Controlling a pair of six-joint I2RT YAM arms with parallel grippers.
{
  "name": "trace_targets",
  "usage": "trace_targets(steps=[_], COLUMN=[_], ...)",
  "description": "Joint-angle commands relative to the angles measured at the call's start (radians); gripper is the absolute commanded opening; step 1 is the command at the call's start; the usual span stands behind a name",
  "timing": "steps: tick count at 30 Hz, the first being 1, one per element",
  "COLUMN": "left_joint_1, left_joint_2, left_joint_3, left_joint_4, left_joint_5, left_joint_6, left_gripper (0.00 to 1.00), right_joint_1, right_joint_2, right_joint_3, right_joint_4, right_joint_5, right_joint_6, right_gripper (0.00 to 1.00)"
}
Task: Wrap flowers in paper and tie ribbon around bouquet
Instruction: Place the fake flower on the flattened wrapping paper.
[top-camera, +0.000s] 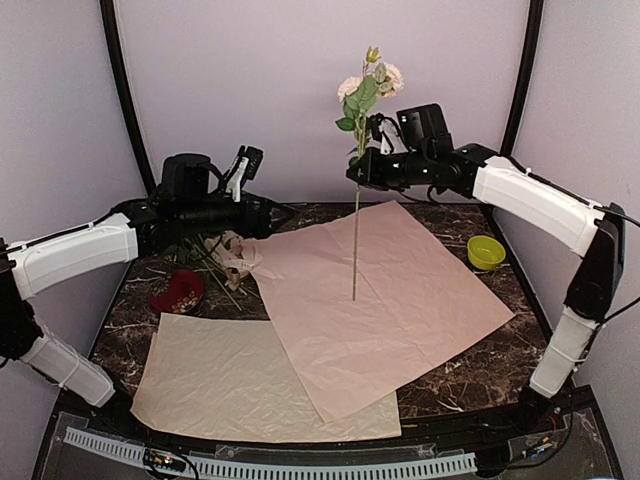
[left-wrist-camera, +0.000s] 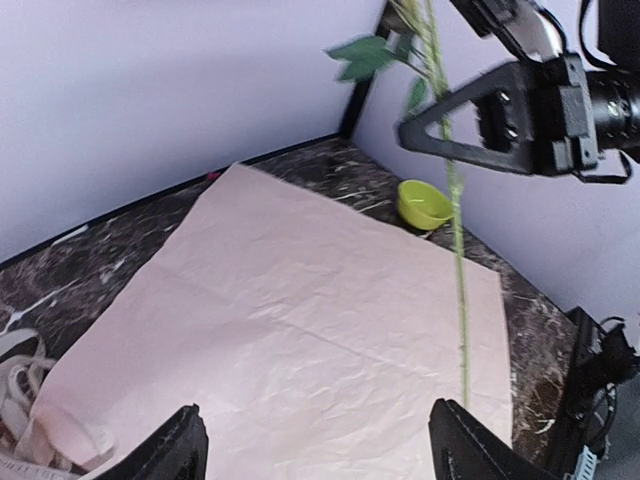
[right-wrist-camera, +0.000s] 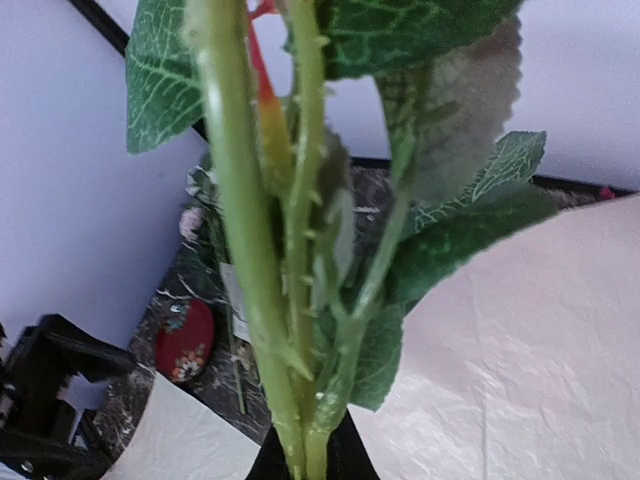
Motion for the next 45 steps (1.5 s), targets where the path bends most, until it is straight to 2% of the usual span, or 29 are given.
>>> trace_targets(steps=[1, 4, 10, 20, 21, 23, 25, 27, 32, 35, 39, 45], left_joint_1=[0.098, 0.13, 0.147, 0.193, 0.199, 0.219, 0.258, 0.325, 0.515, 0.583, 0.661, 0.683], left_joint_2=[0.07, 0.092, 0.108, 0.113, 0.114, 0.117, 0.121, 0.13, 0.169, 0.24, 0.344, 0.48], left_joint_3=[0.078, 0.076, 0.073, 0.031, 0.028, 0.022, 0.02, 0.02, -0.016, -0.003, 0.039, 0.191], left_joint_4=[-0.225, -0.245, -0.27, -0.291, -0.29, -0.291, -0.298, -0.305, -0.218, -0.18, -0.152, -0.21], left_joint_5=[-0.152, -0.151, -0.16, -0.188, -0.19, -0.203, -0.206, -0.186, -0.123, -0.146, -0.165, -0.2], left_joint_6=[-0.08, -0.114, -0.11, -0.122, -0.126, -0.141, -0.189, -0.256, -0.398, -0.439, -0.473, -0.439], left_gripper=[0.78, 0.77, 0.76, 0.74, 0.73, 0.73, 0.73, 0.71, 0.54, 0.5, 0.48, 0.5], right_joint_1=[-0.096, -0.151, -0.245, -0.297, -0.302, -0.308, -0.308, -0.306, -0.291, -0.278, -0.264, -0.259], right_joint_2=[0.123, 0.198, 0.351, 0.526, 0.537, 0.551, 0.548, 0.522, 0.403, 0.337, 0.28, 0.257], right_joint_3=[0.016, 0.041, 0.054, 0.141, 0.15, 0.163, 0.171, 0.161, 0.072, -0.001, -0.079, -0.136], right_joint_4=[-0.385, -0.416, -0.33, -0.216, -0.216, -0.223, -0.242, -0.255, -0.247, -0.218, -0.204, -0.197], right_joint_5=[-0.076, -0.106, -0.167, -0.206, -0.198, -0.186, -0.146, -0.1, 0.032, 0.061, 0.084, 0.075], right_joint_6=[-0.027, -0.059, -0.013, 0.082, 0.086, 0.086, 0.073, 0.054, 0.02, 0.011, -0.003, -0.024], right_gripper=[0.0, 0.0, 0.0, 0.0, 0.04, 0.23, 0.4, 0.44, 0.44, 0.44, 0.43, 0.43])
